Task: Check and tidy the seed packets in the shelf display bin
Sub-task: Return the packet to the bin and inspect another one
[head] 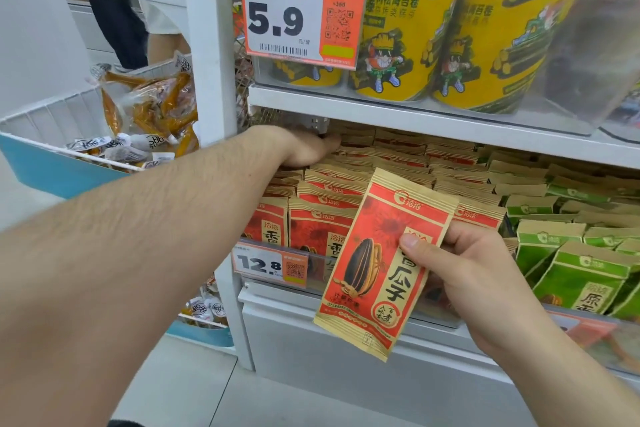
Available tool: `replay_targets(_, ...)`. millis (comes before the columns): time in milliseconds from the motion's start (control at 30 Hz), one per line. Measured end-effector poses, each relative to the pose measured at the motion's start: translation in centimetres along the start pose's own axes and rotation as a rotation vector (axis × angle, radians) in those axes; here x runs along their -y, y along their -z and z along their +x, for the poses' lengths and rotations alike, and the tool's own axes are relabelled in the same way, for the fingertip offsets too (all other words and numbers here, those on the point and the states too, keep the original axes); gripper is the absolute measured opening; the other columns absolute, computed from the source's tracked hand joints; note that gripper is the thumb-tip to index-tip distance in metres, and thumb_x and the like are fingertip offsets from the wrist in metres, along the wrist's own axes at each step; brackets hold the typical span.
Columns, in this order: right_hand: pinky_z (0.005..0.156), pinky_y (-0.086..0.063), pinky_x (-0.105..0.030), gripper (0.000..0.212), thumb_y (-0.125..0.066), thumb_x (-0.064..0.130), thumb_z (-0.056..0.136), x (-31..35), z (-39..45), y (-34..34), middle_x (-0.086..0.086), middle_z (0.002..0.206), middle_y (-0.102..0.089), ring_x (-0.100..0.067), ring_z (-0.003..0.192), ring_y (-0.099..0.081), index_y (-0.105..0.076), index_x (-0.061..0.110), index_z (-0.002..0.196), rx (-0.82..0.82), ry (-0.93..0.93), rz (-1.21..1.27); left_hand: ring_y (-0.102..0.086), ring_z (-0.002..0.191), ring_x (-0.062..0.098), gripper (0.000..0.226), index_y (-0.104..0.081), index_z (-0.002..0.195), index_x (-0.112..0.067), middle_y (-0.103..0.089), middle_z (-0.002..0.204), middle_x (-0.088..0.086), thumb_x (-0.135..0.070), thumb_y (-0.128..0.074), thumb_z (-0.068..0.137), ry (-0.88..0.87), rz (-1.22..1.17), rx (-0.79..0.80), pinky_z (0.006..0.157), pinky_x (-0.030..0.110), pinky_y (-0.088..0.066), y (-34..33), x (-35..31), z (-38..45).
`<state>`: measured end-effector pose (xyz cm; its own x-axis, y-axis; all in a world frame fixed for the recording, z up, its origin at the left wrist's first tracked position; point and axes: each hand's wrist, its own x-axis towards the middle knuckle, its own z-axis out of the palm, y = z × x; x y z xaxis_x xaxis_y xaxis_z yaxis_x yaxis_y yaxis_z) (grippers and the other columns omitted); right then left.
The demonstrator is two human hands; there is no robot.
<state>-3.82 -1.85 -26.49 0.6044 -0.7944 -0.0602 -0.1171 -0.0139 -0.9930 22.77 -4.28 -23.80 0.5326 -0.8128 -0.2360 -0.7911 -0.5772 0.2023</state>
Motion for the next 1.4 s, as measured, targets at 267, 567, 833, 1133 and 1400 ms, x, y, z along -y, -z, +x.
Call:
replay_targets(267, 0.051, -0.056, -0.028, 0.008, -0.064, 0.007, 0.088, 0.0, -0.3, -0.3, -0.013, 0.079, -0.075, -0.027, 0.069, -0.074, -0.07, 0.004, 0.09, 0.02, -0.013, 0.053, -0.003, 0.151, 0.024, 0.076, -0.012, 0.157, -0.026, -0.004, 0.164, 0.004, -0.07, -0.015, 0.095, 0.018, -0.123, 0.15, 0.12, 0.046, -0.002, -0.4, 0.4, -2.7)
replay_targets(567, 0.049, -0.053, -0.025, 0.008, -0.063, 0.006, 0.088, 0.1, -0.7, 0.1, -0.013, 0.078, -0.075, -0.026, 0.067, -0.073, -0.071, 0.005, 0.087, 0.019, 0.01, 0.069, -0.001, 0.151, 0.024, 0.078, -0.012, 0.156, -0.027, -0.005, 0.164, 0.001, -0.072, -0.026, 0.093, 0.058, -0.018, 0.046, 0.119, 0.048, -0.003, -0.2, 1.0, -2.1)
replay_targets(833, 0.049, -0.054, -0.026, 0.008, -0.063, 0.009, 0.09, 0.3, -0.6, 0.1, -0.012, 0.078, -0.075, -0.026, 0.067, -0.073, -0.07, 0.005, 0.09, 0.005, -0.004, 0.041, 0.01, 0.15, 0.023, 0.109, -0.015, 0.155, -0.03, 0.0, 0.165, -0.001, -0.092, -0.01, 0.065, 0.086, 0.076, -0.014, 0.118, 0.056, 0.007, -0.7, 1.8, -1.2)
replay_targets(1133, 0.05, -0.054, -0.026, 0.006, -0.069, 0.01, 0.078, 1.1, -1.2, 0.6, -0.007, 0.076, -0.076, -0.02, 0.066, -0.073, -0.073, 0.009, 0.083, -0.013, 0.128, 0.041, -0.016, 0.148, 0.027, 0.095, -0.036, 0.15, -0.02, -0.012, 0.163, -0.003, -0.079, -0.001, 0.084, -0.095, 0.173, -0.042, 0.119, 0.047, -0.017, -1.6, 2.7, -6.8)
replay_targets(1400, 0.065, -0.052, -0.014, 0.016, -0.083, 0.029, 0.07, 5.2, -1.0, 1.2, 0.018, 0.071, -0.072, 0.0, 0.067, -0.068, -0.077, 0.042, 0.077, -0.077, 0.673, -0.117, -0.022, 0.146, 0.022, 0.091, -0.04, 0.148, -0.016, -0.02, 0.161, -0.002, -0.074, -0.003, 0.088, -0.157, 0.225, -0.151, 0.115, 0.047, -0.024, -2.5, 3.1, -8.6)
